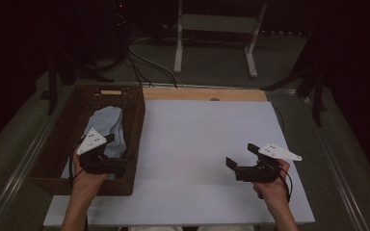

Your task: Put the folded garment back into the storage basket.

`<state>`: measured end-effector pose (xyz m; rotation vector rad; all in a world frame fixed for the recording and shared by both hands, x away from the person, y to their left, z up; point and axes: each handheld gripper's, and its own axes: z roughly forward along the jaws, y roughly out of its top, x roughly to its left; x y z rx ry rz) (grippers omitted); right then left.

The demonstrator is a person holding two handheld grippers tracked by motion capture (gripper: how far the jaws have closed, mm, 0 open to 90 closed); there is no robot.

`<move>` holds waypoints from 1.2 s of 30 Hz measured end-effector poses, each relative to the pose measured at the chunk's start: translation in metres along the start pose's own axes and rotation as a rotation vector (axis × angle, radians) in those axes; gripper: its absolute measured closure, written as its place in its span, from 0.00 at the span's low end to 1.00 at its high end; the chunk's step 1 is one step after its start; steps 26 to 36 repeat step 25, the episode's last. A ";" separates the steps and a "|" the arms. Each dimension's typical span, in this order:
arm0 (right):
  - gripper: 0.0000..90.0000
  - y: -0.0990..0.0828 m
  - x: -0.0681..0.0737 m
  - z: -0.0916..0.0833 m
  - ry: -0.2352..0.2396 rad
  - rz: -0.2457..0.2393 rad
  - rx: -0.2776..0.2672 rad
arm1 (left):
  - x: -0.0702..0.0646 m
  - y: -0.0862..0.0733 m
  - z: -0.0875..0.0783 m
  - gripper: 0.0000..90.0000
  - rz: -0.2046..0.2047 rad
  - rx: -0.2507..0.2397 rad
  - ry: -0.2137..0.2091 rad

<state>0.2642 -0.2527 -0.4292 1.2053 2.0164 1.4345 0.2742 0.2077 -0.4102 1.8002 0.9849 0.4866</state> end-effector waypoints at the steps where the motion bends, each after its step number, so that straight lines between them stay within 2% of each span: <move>1: 0.00 0.000 -0.001 -0.001 -0.002 0.002 -0.005 | 0.000 0.000 0.000 0.02 0.000 0.001 0.001; 6: 0.00 -0.003 -0.004 -0.004 -0.010 0.015 -0.017 | 0.000 0.000 0.000 0.02 0.000 0.003 0.006; 15: 0.00 -0.009 -0.004 0.002 -0.019 0.003 0.000 | 0.000 0.000 0.000 0.02 -0.001 0.002 0.004; 25: 0.00 -0.011 -0.008 -0.001 -0.038 0.008 0.003 | 0.000 -0.001 0.000 0.02 -0.004 0.002 0.010; 36: 0.00 -0.011 -0.008 -0.001 -0.038 0.008 0.003 | 0.000 -0.001 0.000 0.02 -0.004 0.002 0.010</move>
